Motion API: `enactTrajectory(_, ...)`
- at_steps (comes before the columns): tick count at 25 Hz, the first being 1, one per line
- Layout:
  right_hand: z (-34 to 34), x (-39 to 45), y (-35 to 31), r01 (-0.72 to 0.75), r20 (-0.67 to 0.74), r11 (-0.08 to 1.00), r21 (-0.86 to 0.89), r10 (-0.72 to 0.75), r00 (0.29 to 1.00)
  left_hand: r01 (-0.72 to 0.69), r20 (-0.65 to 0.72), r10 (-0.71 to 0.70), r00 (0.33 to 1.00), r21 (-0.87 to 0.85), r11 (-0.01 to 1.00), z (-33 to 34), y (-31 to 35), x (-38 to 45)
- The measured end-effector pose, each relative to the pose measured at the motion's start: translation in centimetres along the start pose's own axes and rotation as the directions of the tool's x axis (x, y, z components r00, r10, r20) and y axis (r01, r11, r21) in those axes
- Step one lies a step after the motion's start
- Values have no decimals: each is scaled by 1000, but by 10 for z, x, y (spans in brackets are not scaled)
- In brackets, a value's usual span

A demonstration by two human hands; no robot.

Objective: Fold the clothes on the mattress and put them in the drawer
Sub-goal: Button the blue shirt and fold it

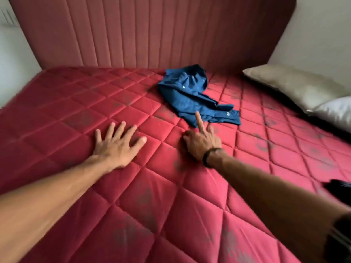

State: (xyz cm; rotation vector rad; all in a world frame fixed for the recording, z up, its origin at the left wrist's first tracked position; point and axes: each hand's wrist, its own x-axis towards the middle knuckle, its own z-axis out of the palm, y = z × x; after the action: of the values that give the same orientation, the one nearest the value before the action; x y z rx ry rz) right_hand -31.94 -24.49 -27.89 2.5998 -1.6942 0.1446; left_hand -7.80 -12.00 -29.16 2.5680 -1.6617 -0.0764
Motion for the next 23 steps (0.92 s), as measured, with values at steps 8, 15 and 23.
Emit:
enactTrajectory(8, 20, 54, -4, 23, -272, 975, 222, 39, 961, -1, -122, -4, 992, -42, 999, 14, 0, 37)
enactTrajectory(15, 3, -72, -24, -50, -117, 907, 418, 108, 987, 0, -217, -18, 976, -84, 996, 33, 20, -39)
enactTrajectory(23, -53, -397, -88, 63, -28, 938, 341, -56, 998, 15, -89, -177, 980, -857, 516, -25, 39, -314)
